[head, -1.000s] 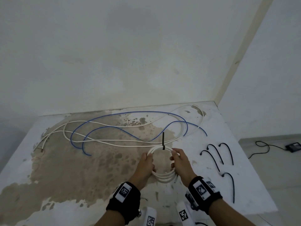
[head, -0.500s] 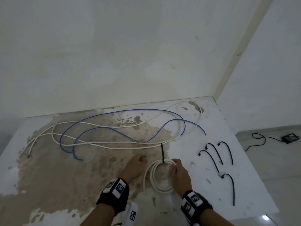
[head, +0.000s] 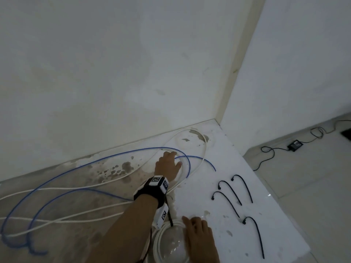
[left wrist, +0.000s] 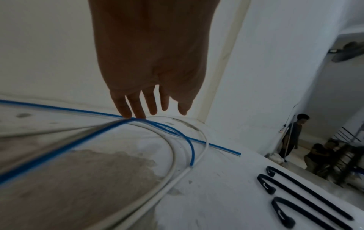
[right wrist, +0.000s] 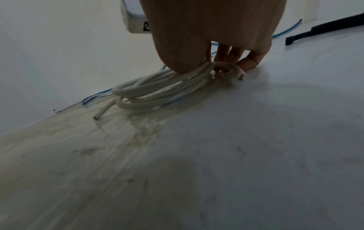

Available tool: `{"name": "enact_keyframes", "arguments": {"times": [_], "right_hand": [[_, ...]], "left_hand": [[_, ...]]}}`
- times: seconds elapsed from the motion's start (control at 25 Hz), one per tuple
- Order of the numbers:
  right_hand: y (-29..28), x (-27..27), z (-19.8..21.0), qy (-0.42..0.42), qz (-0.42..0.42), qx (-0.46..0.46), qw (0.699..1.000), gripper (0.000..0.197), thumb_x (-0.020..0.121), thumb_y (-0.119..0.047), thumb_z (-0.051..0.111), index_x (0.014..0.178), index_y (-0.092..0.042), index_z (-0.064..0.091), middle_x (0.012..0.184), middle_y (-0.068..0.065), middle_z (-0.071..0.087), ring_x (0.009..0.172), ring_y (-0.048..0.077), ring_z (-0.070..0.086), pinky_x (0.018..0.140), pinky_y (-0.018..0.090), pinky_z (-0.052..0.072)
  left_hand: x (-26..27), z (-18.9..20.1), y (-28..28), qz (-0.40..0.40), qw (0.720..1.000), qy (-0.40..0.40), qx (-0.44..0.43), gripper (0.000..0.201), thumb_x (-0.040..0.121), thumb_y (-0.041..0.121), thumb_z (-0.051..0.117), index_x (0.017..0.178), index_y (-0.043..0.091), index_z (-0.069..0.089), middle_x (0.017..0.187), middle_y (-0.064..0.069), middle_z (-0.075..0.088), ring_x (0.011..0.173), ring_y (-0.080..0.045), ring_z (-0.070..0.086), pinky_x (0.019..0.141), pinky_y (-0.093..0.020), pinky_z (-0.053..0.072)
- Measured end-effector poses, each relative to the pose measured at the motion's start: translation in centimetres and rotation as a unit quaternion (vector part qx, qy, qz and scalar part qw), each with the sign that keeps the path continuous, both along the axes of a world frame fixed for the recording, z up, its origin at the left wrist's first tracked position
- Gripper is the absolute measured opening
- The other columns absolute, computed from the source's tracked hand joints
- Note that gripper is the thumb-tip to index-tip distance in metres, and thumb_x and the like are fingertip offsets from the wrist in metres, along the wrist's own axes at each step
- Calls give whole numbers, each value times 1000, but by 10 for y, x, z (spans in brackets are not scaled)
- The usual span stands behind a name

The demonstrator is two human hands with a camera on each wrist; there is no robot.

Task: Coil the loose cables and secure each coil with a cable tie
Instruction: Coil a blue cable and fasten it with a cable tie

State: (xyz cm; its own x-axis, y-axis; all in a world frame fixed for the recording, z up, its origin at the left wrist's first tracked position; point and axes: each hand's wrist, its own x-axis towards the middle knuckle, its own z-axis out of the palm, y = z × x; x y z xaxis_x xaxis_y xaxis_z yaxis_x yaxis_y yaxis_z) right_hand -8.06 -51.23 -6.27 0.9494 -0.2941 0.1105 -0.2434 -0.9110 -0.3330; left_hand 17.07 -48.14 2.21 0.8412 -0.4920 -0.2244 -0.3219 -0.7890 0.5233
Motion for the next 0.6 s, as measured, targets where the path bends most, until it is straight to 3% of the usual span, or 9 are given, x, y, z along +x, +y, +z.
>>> {"name": "enact_keyframes", "arguments": {"times": [0.12, 0.24, 0.36, 0.48, 0.6], "right_hand": [[-2, 4, -9, -16, -3, -24, 1000, 35, 78, -23, 53, 111, -26, 64, 94, -1, 44, 71, 20, 41, 48, 32, 42], [-6, 5, -13, -6, -10, 4, 1000, 36, 77, -22, 55, 112, -27, 59, 94, -1, 43, 73, 21, 36, 49, 32, 41], [-18, 7, -13, -6, -38, 49, 998, 34, 77, -22, 55, 110, -26, 60, 93, 0, 44, 71, 22, 37, 49, 32, 41], [-26, 10, -9, -13, -58, 68, 996, 33, 76, -21, 54, 108, -25, 64, 91, 1, 47, 71, 24, 38, 48, 34, 40], [-17, 8, -4, 9, -29, 69, 997, 37, 74, -24, 52, 110, -26, 61, 94, 3, 47, 73, 28, 42, 46, 38, 42]], "left_hand": [[18, -11, -25, 12, 997, 47, 67, 44, 99, 38, 44, 135, 11, 48, 136, -13, 52, 123, -32, 51, 99, -39, 41], [24, -11, -26, 41, 998, 33, 19, 32, 99, 36, 45, 111, 15, 66, 120, -8, 65, 112, -30, 58, 90, -38, 48], [22, 3, -11, 91, 994, -17, -50, 28, 93, 43, 54, 98, 21, 71, 108, 0, 69, 101, -24, 63, 78, -32, 48], [23, 26, 20, 104, 989, -49, -93, 23, 93, 40, 53, 88, 20, 64, 84, 3, 62, 80, -21, 58, 65, -28, 40], [24, 53, 55, 89, 986, 0, -144, 24, 98, 27, 46, 76, 15, 44, 61, 1, 43, 56, -21, 39, 55, -30, 30]]}}
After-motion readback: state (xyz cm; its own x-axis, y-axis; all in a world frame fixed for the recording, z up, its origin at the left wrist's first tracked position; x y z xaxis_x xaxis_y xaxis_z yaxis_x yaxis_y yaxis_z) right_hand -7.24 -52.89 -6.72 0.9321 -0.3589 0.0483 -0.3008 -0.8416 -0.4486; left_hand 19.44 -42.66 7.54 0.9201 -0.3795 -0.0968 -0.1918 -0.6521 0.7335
